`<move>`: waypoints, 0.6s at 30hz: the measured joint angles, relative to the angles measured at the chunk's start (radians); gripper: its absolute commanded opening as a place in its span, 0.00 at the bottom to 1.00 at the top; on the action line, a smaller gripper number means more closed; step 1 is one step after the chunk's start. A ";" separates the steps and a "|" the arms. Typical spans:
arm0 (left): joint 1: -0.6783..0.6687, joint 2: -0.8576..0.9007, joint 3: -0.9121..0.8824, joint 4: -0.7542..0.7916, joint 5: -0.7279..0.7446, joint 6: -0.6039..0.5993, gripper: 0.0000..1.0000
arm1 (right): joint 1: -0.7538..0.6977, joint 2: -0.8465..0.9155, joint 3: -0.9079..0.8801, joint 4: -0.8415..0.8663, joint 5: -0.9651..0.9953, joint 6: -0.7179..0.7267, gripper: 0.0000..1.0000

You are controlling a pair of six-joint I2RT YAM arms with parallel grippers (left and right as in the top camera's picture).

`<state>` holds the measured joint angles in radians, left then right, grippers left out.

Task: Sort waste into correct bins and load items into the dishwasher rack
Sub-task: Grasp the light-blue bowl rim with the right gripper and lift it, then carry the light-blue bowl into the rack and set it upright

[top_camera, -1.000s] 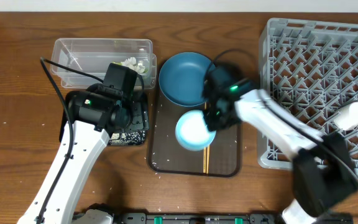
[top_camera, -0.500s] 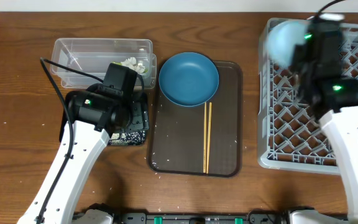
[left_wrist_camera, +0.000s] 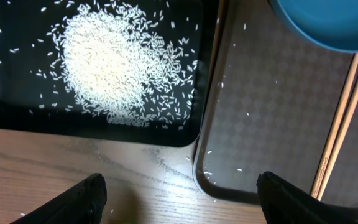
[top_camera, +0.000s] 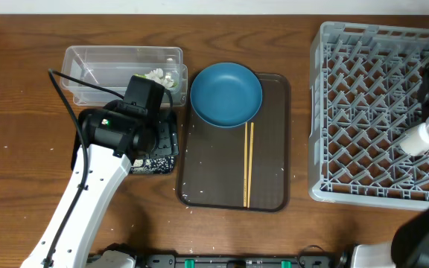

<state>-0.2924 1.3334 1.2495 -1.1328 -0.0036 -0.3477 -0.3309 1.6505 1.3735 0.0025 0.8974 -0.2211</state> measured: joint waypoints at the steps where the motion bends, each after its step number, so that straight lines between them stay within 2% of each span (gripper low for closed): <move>1: 0.000 0.000 0.000 0.000 0.000 0.000 0.80 | -0.016 0.026 0.000 0.026 0.026 -0.024 0.01; 11: 0.000 0.000 0.000 0.000 0.000 0.000 0.80 | -0.127 0.235 0.000 0.154 0.131 -0.208 0.01; 18: 0.000 0.000 0.000 0.000 0.000 0.000 0.80 | -0.141 0.318 0.000 0.153 0.141 -0.236 0.01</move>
<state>-0.2924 1.3334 1.2495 -1.1332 -0.0036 -0.3481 -0.4717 1.9686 1.3731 0.1558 1.0386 -0.4568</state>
